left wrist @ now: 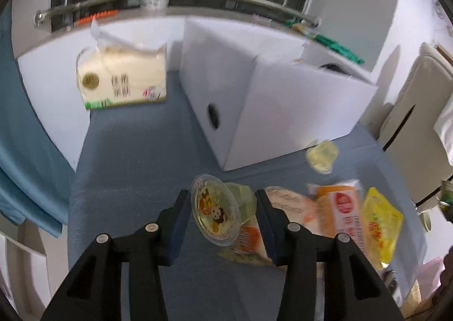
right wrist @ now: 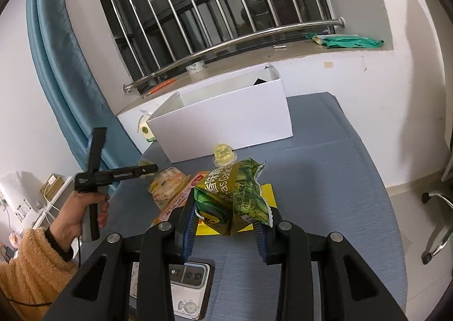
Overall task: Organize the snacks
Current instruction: 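Carry the jelly cup and green packet into the box and open both tools, then grasp the clear yellow jelly cup with the right tool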
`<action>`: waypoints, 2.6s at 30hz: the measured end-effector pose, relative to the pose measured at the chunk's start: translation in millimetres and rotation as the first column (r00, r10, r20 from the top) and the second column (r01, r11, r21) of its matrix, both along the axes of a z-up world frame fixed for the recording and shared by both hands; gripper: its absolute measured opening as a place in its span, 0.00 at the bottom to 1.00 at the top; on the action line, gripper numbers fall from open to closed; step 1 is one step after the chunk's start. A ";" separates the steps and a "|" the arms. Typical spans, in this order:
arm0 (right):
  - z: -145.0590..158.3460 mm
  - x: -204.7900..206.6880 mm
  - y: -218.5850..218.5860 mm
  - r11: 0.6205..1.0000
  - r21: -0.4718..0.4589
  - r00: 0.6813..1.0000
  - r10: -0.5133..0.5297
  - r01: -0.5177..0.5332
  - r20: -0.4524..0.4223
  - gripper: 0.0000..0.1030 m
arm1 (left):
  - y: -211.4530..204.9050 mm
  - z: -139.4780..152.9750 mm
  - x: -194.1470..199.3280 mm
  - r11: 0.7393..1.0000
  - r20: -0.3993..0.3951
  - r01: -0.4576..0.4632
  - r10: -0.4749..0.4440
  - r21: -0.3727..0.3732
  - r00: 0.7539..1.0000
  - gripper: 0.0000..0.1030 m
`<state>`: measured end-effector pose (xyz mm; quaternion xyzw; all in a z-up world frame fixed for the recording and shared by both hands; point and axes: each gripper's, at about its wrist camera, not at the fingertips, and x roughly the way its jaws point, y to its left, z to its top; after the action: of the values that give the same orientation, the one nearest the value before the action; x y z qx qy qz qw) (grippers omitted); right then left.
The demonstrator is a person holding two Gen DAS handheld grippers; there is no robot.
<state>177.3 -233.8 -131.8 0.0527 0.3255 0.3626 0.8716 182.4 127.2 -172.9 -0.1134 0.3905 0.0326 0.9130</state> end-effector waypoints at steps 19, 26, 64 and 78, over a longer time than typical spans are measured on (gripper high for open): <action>74.1 72.1 67.5 0.997 0.014 0.990 0.076 -0.078 0.120 0.37 | -36.3 135.7 6.4 0.993 0.245 0.079 -0.099 0.089 0.965 0.49; 85.2 138.1 108.4 0.997 -0.022 0.995 0.069 -0.068 0.072 0.37 | -29.2 146.3 63.5 0.994 0.215 0.078 -0.094 0.082 0.972 0.49; 31.4 39.7 41.7 0.998 0.038 0.997 0.047 -0.049 0.058 1.00 | -76.6 111.3 -71.8 0.990 0.254 0.057 -0.089 0.128 0.963 1.00; -9.1 39.9 82.4 0.989 -0.137 0.998 0.058 -0.055 0.017 1.00 | -86.8 75.3 -132.2 0.999 0.226 0.026 -0.033 0.031 0.974 1.00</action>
<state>217.2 -151.4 -140.9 -0.0198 0.3419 0.3646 0.8659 50.1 40.4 -97.6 -0.0978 0.2851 0.0113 0.9534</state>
